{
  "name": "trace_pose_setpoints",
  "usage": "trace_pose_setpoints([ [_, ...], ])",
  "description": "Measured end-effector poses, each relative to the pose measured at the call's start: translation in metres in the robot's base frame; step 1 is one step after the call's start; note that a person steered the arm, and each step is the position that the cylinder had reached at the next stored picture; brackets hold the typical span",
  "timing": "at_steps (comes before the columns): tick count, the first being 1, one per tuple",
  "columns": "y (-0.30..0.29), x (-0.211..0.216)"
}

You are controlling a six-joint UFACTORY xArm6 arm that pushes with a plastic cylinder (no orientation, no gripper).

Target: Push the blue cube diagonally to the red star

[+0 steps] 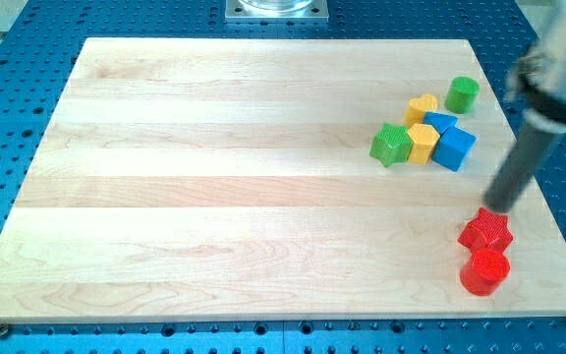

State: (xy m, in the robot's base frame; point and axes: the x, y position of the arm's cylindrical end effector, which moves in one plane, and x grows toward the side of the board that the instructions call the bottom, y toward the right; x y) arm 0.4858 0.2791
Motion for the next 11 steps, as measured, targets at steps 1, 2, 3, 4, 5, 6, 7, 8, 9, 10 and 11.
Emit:
trace_pose_setpoints([
  [1, 0.004, -0.055],
  [2, -0.031, -0.060],
  [3, -0.053, -0.037],
  [4, -0.061, -0.064],
  [5, -0.106, -0.044],
  [6, -0.137, -0.050],
  [7, -0.181, -0.028],
  [8, -0.186, -0.026],
  [9, -0.244, 0.008],
  [10, -0.186, -0.010],
  [11, -0.142, -0.033],
])
